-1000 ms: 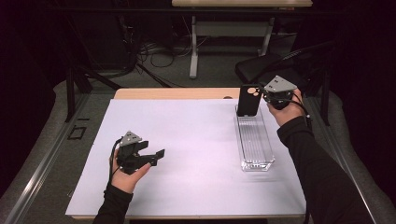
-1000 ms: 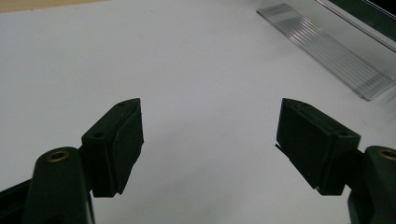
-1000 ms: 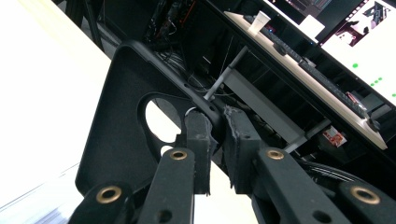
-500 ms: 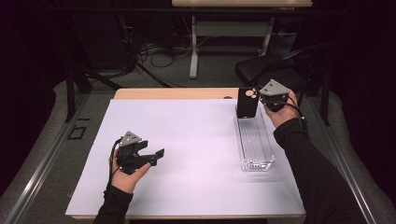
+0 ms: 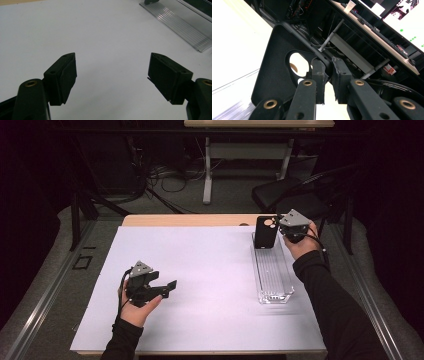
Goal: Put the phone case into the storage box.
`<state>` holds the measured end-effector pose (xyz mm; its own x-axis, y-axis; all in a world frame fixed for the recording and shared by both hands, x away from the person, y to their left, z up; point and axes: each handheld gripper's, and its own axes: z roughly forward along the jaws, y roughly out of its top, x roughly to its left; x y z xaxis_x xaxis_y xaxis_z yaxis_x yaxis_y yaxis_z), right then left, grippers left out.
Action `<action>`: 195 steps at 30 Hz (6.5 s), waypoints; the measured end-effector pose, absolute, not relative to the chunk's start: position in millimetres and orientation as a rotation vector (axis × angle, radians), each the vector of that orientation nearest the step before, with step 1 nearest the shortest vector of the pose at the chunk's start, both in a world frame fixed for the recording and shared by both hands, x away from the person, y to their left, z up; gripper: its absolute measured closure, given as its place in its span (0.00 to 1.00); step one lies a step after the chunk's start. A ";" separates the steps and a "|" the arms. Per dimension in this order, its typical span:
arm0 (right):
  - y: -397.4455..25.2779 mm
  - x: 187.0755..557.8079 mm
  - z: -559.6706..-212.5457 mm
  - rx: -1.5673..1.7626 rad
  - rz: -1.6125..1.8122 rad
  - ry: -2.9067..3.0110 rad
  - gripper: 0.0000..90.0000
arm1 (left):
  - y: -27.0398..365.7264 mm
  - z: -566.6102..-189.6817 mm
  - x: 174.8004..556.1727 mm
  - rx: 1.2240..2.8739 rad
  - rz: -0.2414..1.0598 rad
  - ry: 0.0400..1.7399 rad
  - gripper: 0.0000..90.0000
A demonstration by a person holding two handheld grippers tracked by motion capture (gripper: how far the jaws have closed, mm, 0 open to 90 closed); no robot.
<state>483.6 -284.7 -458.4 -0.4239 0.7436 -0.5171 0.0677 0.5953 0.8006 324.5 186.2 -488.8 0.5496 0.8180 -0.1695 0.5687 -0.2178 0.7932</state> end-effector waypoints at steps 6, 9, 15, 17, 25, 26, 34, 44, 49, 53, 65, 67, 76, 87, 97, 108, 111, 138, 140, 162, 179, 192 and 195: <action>-286.0 483.5 -460.4 0.658 0.900 1.857 0.91 | 185.3 -489.3 324.5 1.912 0.361 1.127 0.26; -285.9 483.8 -460.4 0.655 0.902 1.855 0.91 | 185.5 -489.8 324.7 1.914 0.357 1.129 0.26; -286.1 484.6 -460.9 0.653 0.908 1.848 0.91 | 185.5 -490.0 324.7 1.914 0.358 1.129 0.26; -286.0 484.9 -461.6 0.648 0.906 1.849 0.91 | 185.5 -490.1 324.7 1.915 0.358 1.129 0.26; -287.3 486.3 -462.3 0.643 0.898 1.853 0.91 | 184.7 -490.4 324.6 1.923 0.358 1.124 0.26; -287.7 486.4 -462.3 0.643 0.897 1.855 0.91 | 184.3 -490.6 324.6 1.922 0.357 1.126 0.26; -290.2 487.5 -462.8 0.636 0.893 1.860 0.90 | 182.9 -491.5 325.2 1.931 0.355 1.120 0.26; -289.7 487.9 -462.9 0.653 0.900 1.863 0.85 | 183.0 -491.9 325.0 1.928 0.352 1.126 0.26; -289.1 488.2 -464.0 0.664 0.894 1.871 0.81 | 182.3 -492.7 325.3 1.932 0.350 1.127 0.26; -288.7 488.6 -464.1 0.672 0.890 1.879 0.79 | 182.0 -493.1 325.3 1.933 0.349 1.128 0.26; -288.8 489.7 -465.6 0.696 0.884 1.879 0.69 | 181.2 -494.0 325.3 1.933 0.349 1.127 0.26; -289.0 489.8 -465.9 0.697 0.881 1.879 0.68 | 181.2 -494.0 325.4 1.932 0.348 1.128 0.26; -288.5 489.1 -465.2 0.703 0.880 1.874 0.65 | 181.4 -494.0 325.2 1.933 0.349 1.130 0.26; -284.8 482.1 -458.2 0.739 0.887 1.882 0.57 | 182.0 -493.9 325.7 1.932 0.348 1.131 0.26; -286.9 474.1 -449.8 0.747 0.865 1.877 0.54 | 183.5 -493.2 325.5 1.925 0.350 1.134 0.26; -284.5 470.0 -445.2 0.821 0.900 1.873 0.43 | 183.5 -493.1 325.1 1.934 0.347 1.130 0.26; -282.4 469.0 -444.5 0.854 0.908 1.883 0.40 | 183.2 -493.4 325.0 1.932 0.346 1.130 0.26; -271.4 458.7 -431.9 1.128 1.120 1.969 0.18 | 191.1 -489.0 324.8 1.859 0.258 1.139 0.20; -270.0 457.7 -431.4 1.127 1.128 1.988 0.16 | 191.1 -488.6 324.4 1.860 0.257 1.132 0.19; -245.9 444.7 -426.6 1.131 1.161 2.097 0.01 | 193.2 -484.0 323.2 1.868 0.256 1.099 0.17; -228.2 423.6 -423.3 1.046 1.184 2.170 0.00 | 196.0 -483.0 322.5 1.862 0.257 1.101 0.17; -212.0 393.0 -427.7 0.956 1.235 2.209 0.00 | 195.0 -481.8 321.6 1.862 0.260 1.091 0.17; -206.7 383.8 -429.6 0.947 1.248 2.220 0.00 | 194.9 -481.7 321.4 1.867 0.261 1.088 0.17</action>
<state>383.8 -206.7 -429.6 -0.6791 0.7334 -0.0309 0.3549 0.3649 0.8607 321.4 194.9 -481.7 0.5850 0.7715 -0.2499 0.5747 -0.1769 0.7990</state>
